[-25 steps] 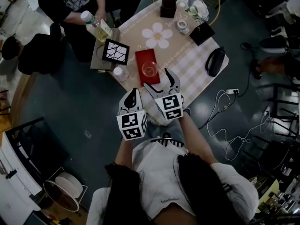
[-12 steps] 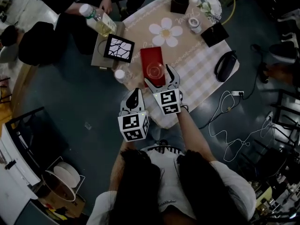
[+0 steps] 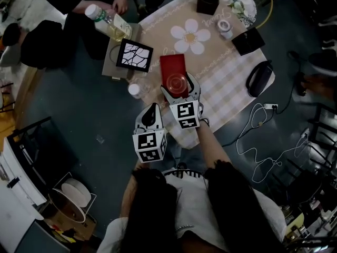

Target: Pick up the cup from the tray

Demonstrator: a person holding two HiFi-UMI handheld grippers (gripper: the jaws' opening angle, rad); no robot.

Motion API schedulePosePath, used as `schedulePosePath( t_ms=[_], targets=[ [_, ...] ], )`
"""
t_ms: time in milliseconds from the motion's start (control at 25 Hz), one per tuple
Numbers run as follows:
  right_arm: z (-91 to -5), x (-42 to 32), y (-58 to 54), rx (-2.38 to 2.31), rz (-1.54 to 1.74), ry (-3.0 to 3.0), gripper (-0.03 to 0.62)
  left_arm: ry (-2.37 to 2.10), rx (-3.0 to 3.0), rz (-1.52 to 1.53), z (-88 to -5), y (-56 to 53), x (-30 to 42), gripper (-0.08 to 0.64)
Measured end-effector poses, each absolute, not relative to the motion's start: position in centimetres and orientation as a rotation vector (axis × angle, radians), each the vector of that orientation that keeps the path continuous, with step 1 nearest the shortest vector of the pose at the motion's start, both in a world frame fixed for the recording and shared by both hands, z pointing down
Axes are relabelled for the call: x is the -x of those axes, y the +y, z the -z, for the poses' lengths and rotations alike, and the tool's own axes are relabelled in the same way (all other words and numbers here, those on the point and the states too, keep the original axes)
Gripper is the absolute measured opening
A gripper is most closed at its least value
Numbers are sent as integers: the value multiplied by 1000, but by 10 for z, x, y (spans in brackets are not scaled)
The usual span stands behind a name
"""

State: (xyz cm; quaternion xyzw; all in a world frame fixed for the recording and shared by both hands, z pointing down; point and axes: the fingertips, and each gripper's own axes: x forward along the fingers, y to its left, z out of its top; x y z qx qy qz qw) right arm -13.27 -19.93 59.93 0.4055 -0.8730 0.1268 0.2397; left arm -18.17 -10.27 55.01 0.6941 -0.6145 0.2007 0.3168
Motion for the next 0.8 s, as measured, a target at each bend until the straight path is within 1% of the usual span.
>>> schedulePosePath(
  t_ms=[400,600,800],
  targets=[
    [-617,140,-197,-1006,-390,-2381,416,-1609,-1770,-566,-564,-100,187,6],
    [-615,138,-198,-1010,-370,-2383,407,-1574,-1699,-508,-570,-100,185,6],
    [-609,135,-199,-1019,-365,-2392,407,-1554,-1749,-547,-569,-101,178,6]
  ],
)
